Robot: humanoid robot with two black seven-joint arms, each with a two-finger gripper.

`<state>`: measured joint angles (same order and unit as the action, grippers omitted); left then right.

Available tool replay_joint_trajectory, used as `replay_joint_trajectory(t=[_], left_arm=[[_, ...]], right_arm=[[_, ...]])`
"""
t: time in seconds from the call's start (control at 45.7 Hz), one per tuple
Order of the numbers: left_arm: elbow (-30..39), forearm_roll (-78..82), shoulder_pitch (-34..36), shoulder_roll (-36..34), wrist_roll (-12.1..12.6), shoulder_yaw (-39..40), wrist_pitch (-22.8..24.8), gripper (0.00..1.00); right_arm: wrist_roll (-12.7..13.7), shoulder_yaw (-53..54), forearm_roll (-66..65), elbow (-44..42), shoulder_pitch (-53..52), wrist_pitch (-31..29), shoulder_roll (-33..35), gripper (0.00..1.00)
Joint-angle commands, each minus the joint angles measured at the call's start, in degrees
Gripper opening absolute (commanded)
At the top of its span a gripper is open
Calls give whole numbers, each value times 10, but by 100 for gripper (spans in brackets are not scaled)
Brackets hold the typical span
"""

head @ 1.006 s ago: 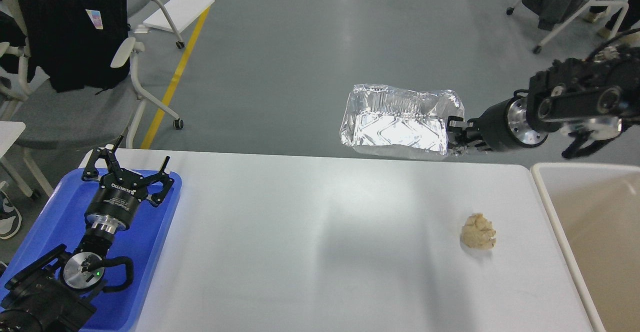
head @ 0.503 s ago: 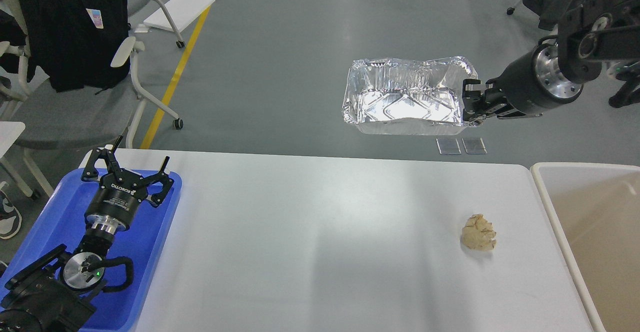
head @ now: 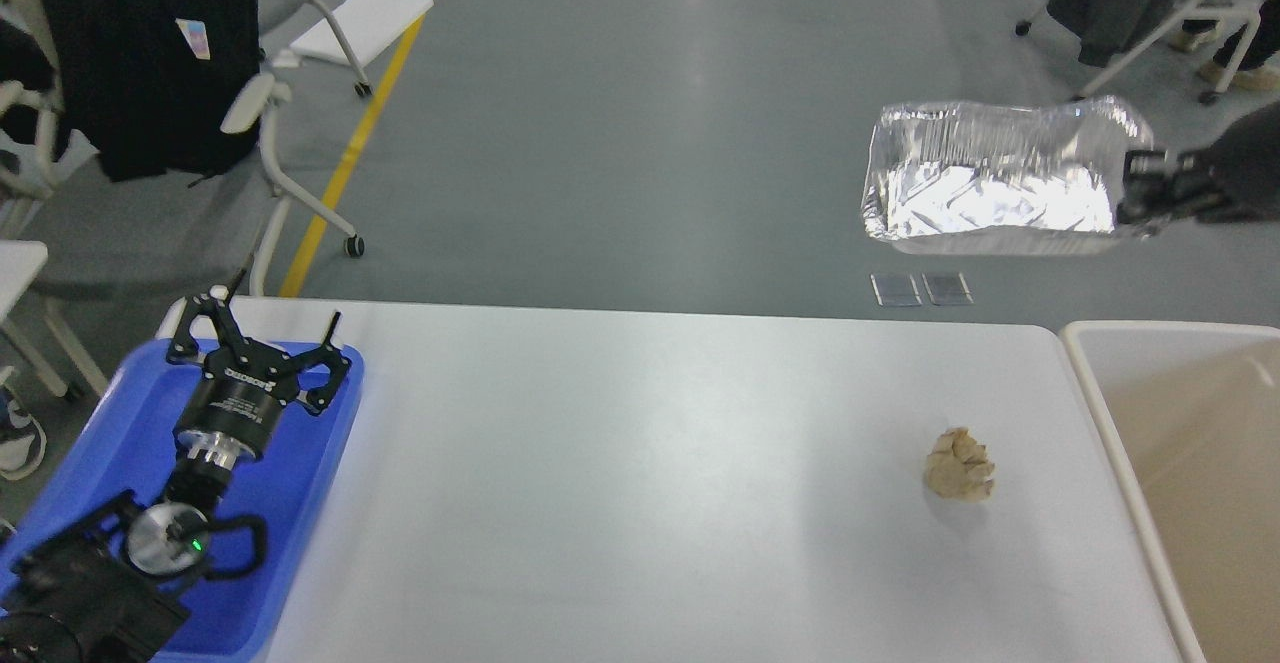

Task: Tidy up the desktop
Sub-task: 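Lift the foil tray with the right gripper and carry it toward the bin, then lower the foil tray into the white bin and release it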

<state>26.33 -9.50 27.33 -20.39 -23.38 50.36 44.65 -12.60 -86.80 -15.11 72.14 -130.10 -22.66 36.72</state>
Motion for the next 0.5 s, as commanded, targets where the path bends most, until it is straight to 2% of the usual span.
replay_joint_trajectory(t=[0.0,0.284,0.481], left_arm=[[0,0,0,0,0,0,0,99],[1,0,0,0,0,0,0,99],[0,0,0,1,0,0,0,99]], right_arm=[[-1,-7,-81,-73,48,-15,174,0],[-1,44,-85,-152,138,-13,309,0],[-1,193,-77,-211,325,-5,375,0]])
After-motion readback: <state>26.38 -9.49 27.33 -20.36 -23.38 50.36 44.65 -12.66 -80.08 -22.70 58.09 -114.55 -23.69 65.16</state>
